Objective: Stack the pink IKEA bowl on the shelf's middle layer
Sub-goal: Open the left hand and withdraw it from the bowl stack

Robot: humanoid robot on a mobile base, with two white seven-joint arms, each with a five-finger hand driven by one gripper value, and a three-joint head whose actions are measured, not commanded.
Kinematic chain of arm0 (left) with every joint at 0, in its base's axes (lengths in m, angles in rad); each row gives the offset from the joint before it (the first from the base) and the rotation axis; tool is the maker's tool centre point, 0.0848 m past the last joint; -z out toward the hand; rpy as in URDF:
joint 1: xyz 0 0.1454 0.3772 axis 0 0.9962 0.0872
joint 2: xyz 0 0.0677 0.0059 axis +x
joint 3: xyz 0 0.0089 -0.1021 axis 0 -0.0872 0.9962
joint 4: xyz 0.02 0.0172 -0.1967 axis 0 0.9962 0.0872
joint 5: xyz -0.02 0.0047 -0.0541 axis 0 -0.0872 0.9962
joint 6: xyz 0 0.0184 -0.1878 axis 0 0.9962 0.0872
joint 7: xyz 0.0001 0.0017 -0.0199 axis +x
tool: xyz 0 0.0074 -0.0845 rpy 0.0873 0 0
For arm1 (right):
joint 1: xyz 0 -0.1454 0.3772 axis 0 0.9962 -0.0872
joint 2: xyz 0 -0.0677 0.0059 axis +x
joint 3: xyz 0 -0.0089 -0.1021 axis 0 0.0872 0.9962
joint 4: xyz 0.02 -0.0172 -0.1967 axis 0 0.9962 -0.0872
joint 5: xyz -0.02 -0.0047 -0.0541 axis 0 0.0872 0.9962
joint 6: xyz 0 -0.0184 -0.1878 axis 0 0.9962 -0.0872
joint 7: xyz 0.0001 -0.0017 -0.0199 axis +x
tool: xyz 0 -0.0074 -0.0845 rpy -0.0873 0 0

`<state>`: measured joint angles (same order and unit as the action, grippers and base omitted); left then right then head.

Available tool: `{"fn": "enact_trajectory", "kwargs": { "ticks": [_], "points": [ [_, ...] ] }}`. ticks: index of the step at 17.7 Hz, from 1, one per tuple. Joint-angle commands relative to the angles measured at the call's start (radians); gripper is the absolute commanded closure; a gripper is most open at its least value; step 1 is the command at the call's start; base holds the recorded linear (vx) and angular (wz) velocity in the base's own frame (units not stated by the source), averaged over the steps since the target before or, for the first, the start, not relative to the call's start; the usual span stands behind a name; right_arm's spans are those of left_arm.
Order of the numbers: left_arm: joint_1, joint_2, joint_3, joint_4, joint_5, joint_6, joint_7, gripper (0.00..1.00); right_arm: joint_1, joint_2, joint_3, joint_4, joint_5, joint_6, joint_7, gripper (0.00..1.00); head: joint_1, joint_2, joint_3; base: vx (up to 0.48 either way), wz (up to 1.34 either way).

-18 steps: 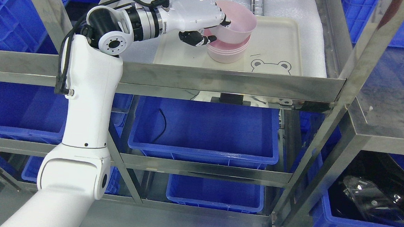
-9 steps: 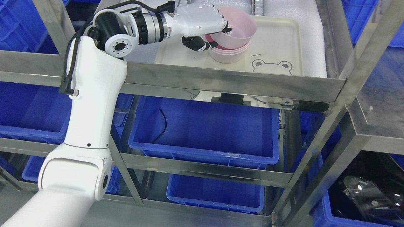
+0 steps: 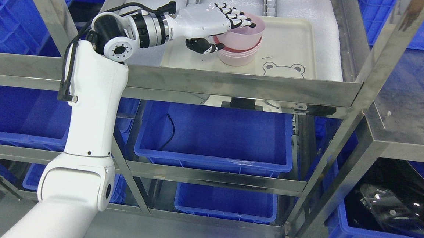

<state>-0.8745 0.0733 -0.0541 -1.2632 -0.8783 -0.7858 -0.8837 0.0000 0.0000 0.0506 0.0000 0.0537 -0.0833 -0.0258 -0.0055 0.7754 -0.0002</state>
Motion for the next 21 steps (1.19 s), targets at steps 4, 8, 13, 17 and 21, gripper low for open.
{"fn": "enact_trajectory", "kwargs": {
  "ticks": [4,8,13,17,21],
  "points": [
    [0.006,-0.003,0.042,0.036,0.215,0.0,-0.008,0.0,0.023,-0.017,0.0,-0.017,0.0,0.0,0.0,0.0,0.0,0.0,0.0,0.0,0.0],
    [-0.001,-0.052,0.069,0.062,0.388,0.031,0.003,0.0,0.023,-0.017,0.0,-0.017,0.0,0.0,0.0,0.0,0.0,0.0,0.0,0.0,0.0],
    [0.049,-0.056,-0.014,-0.011,0.682,0.131,0.07,0.0,0.023,-0.017,0.0,-0.017,0.0,0.0,0.0,0.0,0.0,0.0,0.0,0.0,0.0],
    [0.23,-0.056,-0.31,-0.113,0.711,0.137,0.164,0.0,0.023,-0.017,0.0,-0.017,0.0,0.0,0.0,0.0,0.0,0.0,0.0,0.0,0.0],
    [0.446,-0.056,-0.493,-0.123,0.708,0.084,0.2,0.0,0.023,-0.017,0.0,-0.017,0.0,0.0,0.0,0.0,0.0,0.0,0.0,0.0,0.0]
  ]
}}
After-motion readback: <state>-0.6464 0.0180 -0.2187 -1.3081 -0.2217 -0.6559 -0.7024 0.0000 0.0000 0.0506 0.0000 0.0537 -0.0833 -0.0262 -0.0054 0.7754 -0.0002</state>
